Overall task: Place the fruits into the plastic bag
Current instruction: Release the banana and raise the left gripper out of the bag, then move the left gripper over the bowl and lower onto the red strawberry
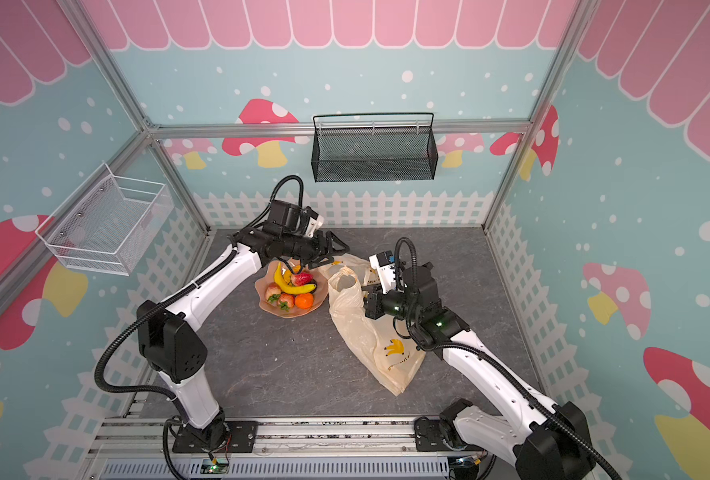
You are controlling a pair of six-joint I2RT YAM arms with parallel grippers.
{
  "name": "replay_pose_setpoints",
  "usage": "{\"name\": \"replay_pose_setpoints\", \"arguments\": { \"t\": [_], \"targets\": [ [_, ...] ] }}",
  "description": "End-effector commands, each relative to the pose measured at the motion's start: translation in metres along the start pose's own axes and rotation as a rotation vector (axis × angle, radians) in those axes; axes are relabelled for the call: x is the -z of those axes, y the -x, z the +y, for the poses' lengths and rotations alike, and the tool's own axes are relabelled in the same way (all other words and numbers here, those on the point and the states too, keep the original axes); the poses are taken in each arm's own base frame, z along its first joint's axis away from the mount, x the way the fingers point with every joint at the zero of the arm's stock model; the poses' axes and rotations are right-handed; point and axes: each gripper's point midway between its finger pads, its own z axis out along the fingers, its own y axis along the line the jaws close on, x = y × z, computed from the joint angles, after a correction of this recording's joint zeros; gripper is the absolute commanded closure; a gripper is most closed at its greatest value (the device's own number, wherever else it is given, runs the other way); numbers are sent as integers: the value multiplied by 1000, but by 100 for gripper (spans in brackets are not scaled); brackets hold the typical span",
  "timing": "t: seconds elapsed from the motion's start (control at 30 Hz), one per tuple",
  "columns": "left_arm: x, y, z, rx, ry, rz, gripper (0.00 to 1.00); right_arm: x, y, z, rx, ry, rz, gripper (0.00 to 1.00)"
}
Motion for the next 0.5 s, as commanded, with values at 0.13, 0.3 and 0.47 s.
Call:
{"name": "replay_pose_setpoints", "arguments": {
  "t": [0.13,0.3,0.47],
  "targets": [
    [89,24,3,-51,43,-177,22,2,0,2,37,2,-11,100],
    [112,10,43,-65,161,-162,21,-1,-1,3,41,15,1,100],
    [114,-20,92,-19,314,-57,21,-1,-6,3,32,22,17,100]
  ]
}}
